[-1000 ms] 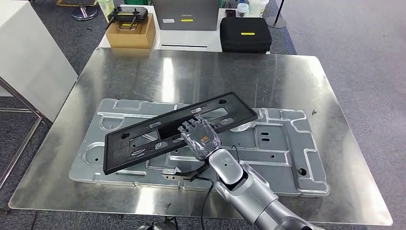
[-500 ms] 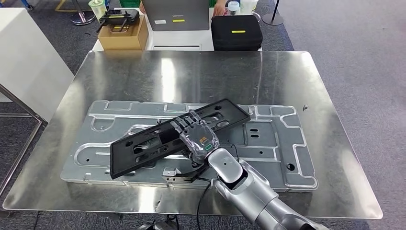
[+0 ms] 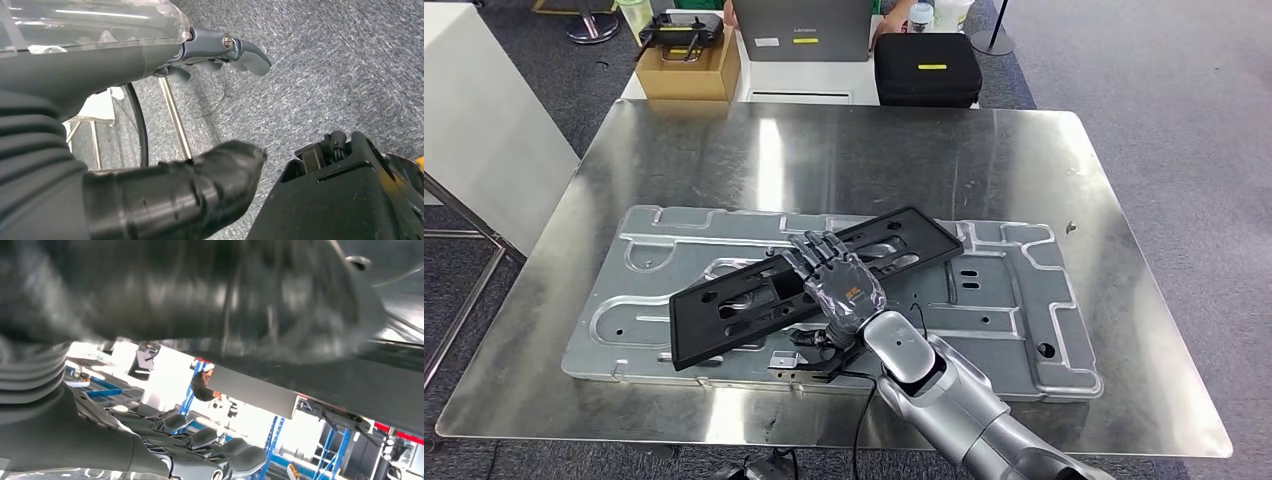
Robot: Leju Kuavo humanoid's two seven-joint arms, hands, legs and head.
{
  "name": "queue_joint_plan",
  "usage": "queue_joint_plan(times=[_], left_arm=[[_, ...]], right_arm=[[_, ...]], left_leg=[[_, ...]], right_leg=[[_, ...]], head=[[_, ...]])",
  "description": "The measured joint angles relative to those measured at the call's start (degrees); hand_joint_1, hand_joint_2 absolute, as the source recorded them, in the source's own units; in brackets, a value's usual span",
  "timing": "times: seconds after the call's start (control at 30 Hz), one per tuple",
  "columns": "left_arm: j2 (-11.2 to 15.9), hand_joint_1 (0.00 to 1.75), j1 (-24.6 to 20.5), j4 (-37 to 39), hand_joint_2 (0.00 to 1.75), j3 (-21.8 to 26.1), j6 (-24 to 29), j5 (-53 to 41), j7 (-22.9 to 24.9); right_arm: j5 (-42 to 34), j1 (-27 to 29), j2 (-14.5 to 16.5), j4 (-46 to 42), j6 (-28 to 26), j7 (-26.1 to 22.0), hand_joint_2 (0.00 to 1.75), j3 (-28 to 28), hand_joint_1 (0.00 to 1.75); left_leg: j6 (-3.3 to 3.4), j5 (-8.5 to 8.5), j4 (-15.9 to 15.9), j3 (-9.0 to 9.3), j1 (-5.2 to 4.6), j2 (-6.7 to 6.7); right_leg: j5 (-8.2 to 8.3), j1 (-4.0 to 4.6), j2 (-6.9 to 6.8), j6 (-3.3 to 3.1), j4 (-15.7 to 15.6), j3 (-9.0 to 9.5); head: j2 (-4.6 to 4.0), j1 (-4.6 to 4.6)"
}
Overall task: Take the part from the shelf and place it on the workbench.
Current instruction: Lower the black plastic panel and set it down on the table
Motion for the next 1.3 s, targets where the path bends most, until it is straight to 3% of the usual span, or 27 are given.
queue_joint_plan(times=[0.07,0.2,0.27,0.33,0.37,0.4,0.43,0.47,0.53,0.6,0.7,0.73,0.8,0.87,0.9,0.93,0.97,1.03,1.1,1.13,1.2,1.23,1.3], left_arm=[[0.0,0.0,0.0,0.0,0.0,0.0,0.1,0.1,0.0],[0.0,0.0,0.0,0.0,0.0,0.0,0.0,0.1,-0.2],[0.0,0.0,0.0,0.0,0.0,0.0,0.0,0.1,-0.4],[0.1,0.0,0.0,0.0,0.0,0.0,-0.1,0.1,-0.5],[0.1,0.0,0.0,0.0,0.0,0.0,-0.2,0.1,-0.6],[0.1,0.0,0.0,0.0,0.0,0.0,-0.2,0.1,-0.6],[0.1,0.0,0.0,0.0,0.0,0.0,-0.2,0.1,-0.6],[0.1,0.0,0.0,0.0,0.0,0.0,-0.2,0.1,-0.6],[0.1,0.0,-0.1,0.0,0.0,-0.1,-0.3,0.1,-0.6],[0.1,0.0,-0.1,0.0,0.0,-0.2,-0.3,0.1,-0.6],[0.0,0.0,-0.1,0.0,0.0,-0.3,-0.4,0.1,-0.6],[0.0,0.0,-0.1,0.0,0.0,-0.4,-0.4,0.1,-0.6],[0.0,0.0,-0.2,0.0,0.0,-0.5,-0.6,0.1,-0.6],[0.0,0.0,-0.2,0.0,0.0,-0.5,-0.7,0.1,-0.6],[0.0,0.0,-0.2,0.0,0.0,-0.5,-0.8,0.1,-0.6],[0.0,0.0,-0.2,0.0,0.0,-0.6,-0.9,0.1,-0.6],[0.0,0.0,-0.2,0.0,0.0,-0.6,-0.9,0.1,-0.6],[0.0,0.0,-0.2,0.0,0.0,-0.6,-0.9,0.1,-0.5],[0.0,0.0,-0.3,0.0,0.0,-0.7,-0.9,0.1,-0.4],[0.0,0.0,-0.3,0.0,0.0,-0.7,-0.9,0.1,-0.4],[0.0,0.0,-0.3,0.0,0.0,-0.8,-0.9,0.1,-0.4],[0.0,0.0,-0.3,0.0,0.0,-0.8,-0.9,0.1,-0.4],[0.0,0.0,-0.3,0.0,0.0,-0.8,-1.0,0.1,-0.4]], right_arm=[[-0.2,-0.1,-0.1,-0.1,0.2,-0.1,0.0,0.1,0.0],[-0.8,-0.2,-0.4,-0.3,0.9,-0.3,0.0,0.2,0.0],[-1.0,-0.2,-0.4,-0.3,1.1,-0.4,0.0,0.2,0.0],[-1.2,-0.2,-0.4,-0.5,1.2,-0.6,0.0,0.2,0.0],[-1.3,-0.2,-0.5,-0.5,1.3,-0.6,0.0,0.3,0.0],[-1.4,-0.2,-0.5,-0.5,1.4,-0.7,0.0,0.3,0.0],[-1.5,-0.2,-0.6,-0.5,1.5,-0.7,0.0,0.3,0.0],[-1.6,-0.2,-0.6,-0.5,1.5,-0.7,0.0,0.3,0.0],[-1.6,-0.2,-0.7,-0.6,1.6,-0.7,0.0,0.4,0.0],[-1.7,-0.3,-0.8,-0.8,1.6,-0.7,0.0,0.4,0.0],[-1.7,-0.3,-0.9,-0.9,1.6,-0.8,0.0,0.5,0.0],[-1.7,-0.3,-1.0,-0.9,1.7,-0.8,0.0,0.5,0.0],[-1.8,-0.2,-1.2,-0.9,1.8,-0.8,0.0,0.5,0.0],[-1.8,-0.2,-1.3,-0.9,1.9,-0.8,0.0,0.6,0.0],[-1.9,-0.1,-1.4,-0.9,1.9,-0.9,0.0,0.7,0.0],[-1.9,-0.1,-1.4,-0.9,2.0,-0.9,0.0,0.8,0.0],[-1.9,0.0,-1.5,-0.9,2.0,-0.9,0.0,0.8,0.0],[-1.9,-0.1,-1.5,-0.9,1.9,-1.0,0.0,0.9,0.0],[-2.0,-0.2,-1.5,-1.1,1.9,-1.0,0.0,1.0,0.0],[-2.0,-0.2,-1.5,-1.1,1.8,-1.0,0.0,1.0,0.0],[-2.0,-0.3,-1.5,-1.2,1.8,-1.0,0.0,1.0,0.0],[-2.0,-0.3,-1.5,-1.2,1.8,-1.0,0.0,1.0,0.0],[-2.0,-0.3,-1.5,-1.2,1.8,-1.0,0.0,1.0,0.0]], left_leg=[[-0.37,0.04,0.2,-0.24,-0.18,-0.04],[-1.61,0.14,0.3,-0.78,-0.18,-0.06],[-2.03,-2.6,2.9,-1.87,-0.1,-0.09],[-2.15,-7.41,9.7,-4.24,-0.07,-0.12],[-2.17,-9.28,13.2,-5.3,-0.07,-0.12],[-2.16,-10.12,15.3,-5.57,-0.07,-0.12],[-2.11,-9.92,15.1,-4.76,-0.08,-0.12],[-2.01,-8.9,12.8,-2.82,-0.08,-0.12],[-1.73,-6.54,5.0,2.49,-0.18,-0.14],[-1.41,-5.37,0.4,4.99,-0.42,-0.28],[-0.6,-4.03,-0.1,4.43,-0.58,-0.3],[-0.17,-3.35,-0.2,4.09,-0.51,-0.17],[0.61,-1.91,-0.4,2.9,-0.36,0.14],[0.9,-0.63,-0.4,1.16,-0.48,0.27],[0.88,0.01,-0.4,0.27,-0.54,0.32],[0.83,0.63,-0.3,-0.61,-0.59,0.35],[0.74,1.22,-0.3,-1.45,-0.62,0.37],[0.45,2.29,-0.2,-2.77,-0.68,0.35],[-0.11,3.26,-0.2,-3.41,-0.77,0.32],[-0.46,3.76,-0.3,-3.51,-0.72,0.33],[-1.18,4.67,-0.7,-3.67,-0.56,0.28],[-1.5,4.21,-0.4,-4.02,-0.46,0.18],[-2.0,0.05,2.8,-5.38,-0.35,-0.04]], right_leg=[[2.46,0.2,0.03,-0.32,-6.3,2.91],[3.41,0.43,0.19,-1.5,-8.2,3.13],[4.1,0.25,0.04,-2.43,-8.6,2.82],[4.75,0.4,-0.13,-3.0,-8.6,2.06],[5.11,0.5,-0.17,-3.13,-8.6,1.57],[5.51,0.59,-0.2,-3.17,-8.5,1.01],[5.91,0.64,-0.2,-3.13,-8.4,0.45],[6.31,0.66,-0.17,-3.05,-8.3,-0.08],[7.04,0.73,-0.07,-2.66,-8.0,-0.98],[7.75,0.78,-0.06,-2.0,-7.8,-1.44],[8.76,0.64,-0.13,-0.9,-8.2,-1.58],[7.99,0.57,-0.1,-0.62,-7.8,-1.95],[3.24,0.34,-0.06,-0.19,-3.8,-3.57],[-2.16,0.18,-0.08,0.23,3.6,-5.39],[-3.2,0.1,-0.08,0.39,6.5,-5.66],[-2.93,0.04,-0.09,0.47,7.9,-5.13],[-1.75,0.01,-0.1,0.45,7.5,-3.66],[0.25,0.03,-0.1,0.12,1.5,1.87],[-0.45,0.37,-0.03,-0.47,-6.1,7.31],[-1.04,0.64,0.01,-0.77,-8.3,8.65],[-0.45,0.87,-0.02,-1.53,-9.5,8.65],[0.2,0.83,-0.12,-1.97,-9.7,8.26],[1.78,0.6,-0.35,-2.99,-10.1,6.9]], head=[[0.0,-0.02],[0.0,-0.05],[0.0,-0.06],[0.0,-0.08],[0.0,-0.08],[0.0,-0.08],[0.0,-0.08],[0.0,-0.08],[0.0,-0.09],[0.0,-0.05],[0.0,-0.03],[0.0,-0.01],[0.0,0.02],[0.0,0.02],[0.0,0.02],[0.0,0.02],[0.0,0.02],[0.0,0.01],[0.0,-0.05],[0.0,-0.07],[0.0,-0.08],[0.0,-0.08],[0.0,-0.18]])
